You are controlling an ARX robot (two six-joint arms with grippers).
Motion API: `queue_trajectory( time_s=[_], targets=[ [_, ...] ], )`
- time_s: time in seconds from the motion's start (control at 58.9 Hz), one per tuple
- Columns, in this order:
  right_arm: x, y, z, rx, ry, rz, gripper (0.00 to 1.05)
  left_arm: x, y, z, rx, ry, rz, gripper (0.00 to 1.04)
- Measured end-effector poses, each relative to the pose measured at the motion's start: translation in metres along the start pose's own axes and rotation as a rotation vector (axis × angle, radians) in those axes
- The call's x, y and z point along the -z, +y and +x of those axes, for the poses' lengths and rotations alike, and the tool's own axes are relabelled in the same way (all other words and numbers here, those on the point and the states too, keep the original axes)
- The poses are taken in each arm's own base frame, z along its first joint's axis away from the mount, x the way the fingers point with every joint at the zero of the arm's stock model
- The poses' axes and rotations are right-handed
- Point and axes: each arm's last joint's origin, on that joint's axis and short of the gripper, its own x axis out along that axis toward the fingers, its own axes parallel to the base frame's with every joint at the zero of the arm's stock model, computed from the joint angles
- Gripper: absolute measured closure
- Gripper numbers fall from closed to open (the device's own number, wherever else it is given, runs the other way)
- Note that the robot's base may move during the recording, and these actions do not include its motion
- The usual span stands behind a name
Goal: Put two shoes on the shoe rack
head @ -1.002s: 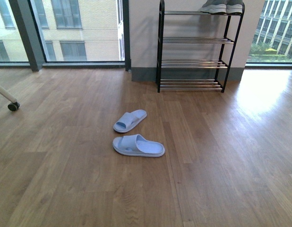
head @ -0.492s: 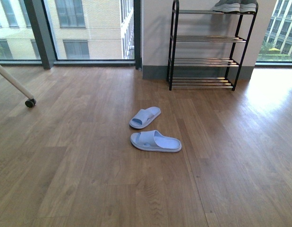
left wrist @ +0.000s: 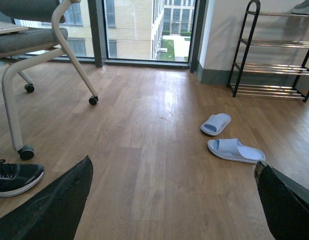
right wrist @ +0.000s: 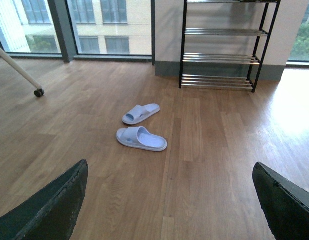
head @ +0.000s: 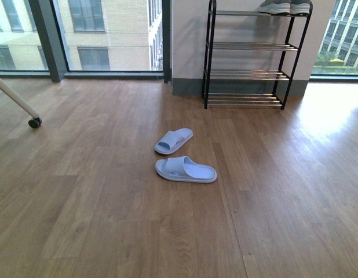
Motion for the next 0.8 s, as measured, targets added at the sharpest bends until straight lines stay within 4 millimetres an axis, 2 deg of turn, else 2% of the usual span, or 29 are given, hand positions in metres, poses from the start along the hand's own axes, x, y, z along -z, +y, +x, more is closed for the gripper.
queue_trajectory(
  time_s=[0.798],
  targets=[
    [0.0, -0.0001, 0.0, 0.005, 0.0, 0.0, 0.09, 0.0, -0.0001, 0.0, 0.003, 0.0, 0.0, 0.09]
  ],
)
